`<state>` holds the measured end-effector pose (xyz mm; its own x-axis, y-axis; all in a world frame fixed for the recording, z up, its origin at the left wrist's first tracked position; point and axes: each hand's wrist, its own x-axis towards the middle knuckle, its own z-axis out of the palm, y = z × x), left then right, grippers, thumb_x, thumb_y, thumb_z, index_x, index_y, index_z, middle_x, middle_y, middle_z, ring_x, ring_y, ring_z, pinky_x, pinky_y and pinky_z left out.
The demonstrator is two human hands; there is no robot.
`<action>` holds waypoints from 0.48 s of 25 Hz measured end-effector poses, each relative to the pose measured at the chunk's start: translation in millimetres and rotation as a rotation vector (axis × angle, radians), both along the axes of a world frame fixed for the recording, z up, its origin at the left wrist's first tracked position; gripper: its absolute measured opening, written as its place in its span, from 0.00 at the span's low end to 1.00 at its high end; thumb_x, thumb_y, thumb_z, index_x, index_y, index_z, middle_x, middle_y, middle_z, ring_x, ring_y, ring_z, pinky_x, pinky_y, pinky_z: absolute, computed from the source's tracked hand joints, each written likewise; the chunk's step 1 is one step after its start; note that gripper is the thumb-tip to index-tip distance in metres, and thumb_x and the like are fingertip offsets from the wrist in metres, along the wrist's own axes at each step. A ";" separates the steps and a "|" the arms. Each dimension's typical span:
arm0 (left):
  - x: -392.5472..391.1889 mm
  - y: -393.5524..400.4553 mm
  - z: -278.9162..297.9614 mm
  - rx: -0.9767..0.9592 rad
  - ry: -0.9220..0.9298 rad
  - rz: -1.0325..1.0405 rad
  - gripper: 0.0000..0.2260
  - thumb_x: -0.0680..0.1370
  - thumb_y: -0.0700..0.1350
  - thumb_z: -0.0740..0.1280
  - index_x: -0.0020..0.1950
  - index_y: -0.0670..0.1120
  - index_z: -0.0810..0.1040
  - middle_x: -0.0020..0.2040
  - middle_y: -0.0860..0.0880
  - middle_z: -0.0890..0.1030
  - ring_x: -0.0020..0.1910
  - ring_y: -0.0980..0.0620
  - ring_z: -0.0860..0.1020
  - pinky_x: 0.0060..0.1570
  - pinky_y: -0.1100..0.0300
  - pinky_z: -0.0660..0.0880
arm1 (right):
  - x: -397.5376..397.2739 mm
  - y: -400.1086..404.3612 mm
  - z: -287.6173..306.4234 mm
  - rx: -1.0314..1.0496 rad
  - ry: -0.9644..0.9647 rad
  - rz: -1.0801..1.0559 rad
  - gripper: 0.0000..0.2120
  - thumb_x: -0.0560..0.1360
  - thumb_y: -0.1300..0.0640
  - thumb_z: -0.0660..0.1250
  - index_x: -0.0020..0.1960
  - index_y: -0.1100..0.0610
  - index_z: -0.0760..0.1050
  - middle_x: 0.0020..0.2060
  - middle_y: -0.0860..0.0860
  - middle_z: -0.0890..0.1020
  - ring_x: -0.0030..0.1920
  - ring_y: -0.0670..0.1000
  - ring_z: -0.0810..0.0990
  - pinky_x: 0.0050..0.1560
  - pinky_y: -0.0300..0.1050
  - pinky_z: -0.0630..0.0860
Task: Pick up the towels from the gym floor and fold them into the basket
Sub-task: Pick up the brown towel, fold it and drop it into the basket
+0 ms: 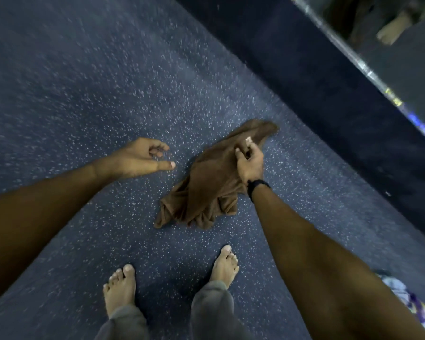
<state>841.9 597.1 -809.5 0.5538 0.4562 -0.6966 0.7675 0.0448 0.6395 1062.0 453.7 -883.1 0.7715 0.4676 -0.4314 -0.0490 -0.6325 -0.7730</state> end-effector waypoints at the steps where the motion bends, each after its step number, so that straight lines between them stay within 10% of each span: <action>1: -1.7 4.8 25.0 0.008 -0.020 0.018 0.24 0.72 0.49 0.74 0.66 0.47 0.73 0.57 0.49 0.75 0.60 0.51 0.74 0.59 0.60 0.69 | -4.3 12.2 30.4 0.039 0.006 0.024 0.08 0.77 0.64 0.64 0.55 0.59 0.76 0.48 0.49 0.79 0.53 0.50 0.76 0.57 0.42 0.73; 12: -92.4 94.4 425.1 0.358 -0.185 0.304 0.26 0.69 0.54 0.76 0.64 0.48 0.75 0.57 0.50 0.78 0.57 0.51 0.77 0.62 0.57 0.71 | -55.8 172.3 497.2 0.279 -0.312 0.862 0.03 0.74 0.57 0.70 0.44 0.55 0.81 0.40 0.48 0.83 0.41 0.41 0.78 0.46 0.38 0.72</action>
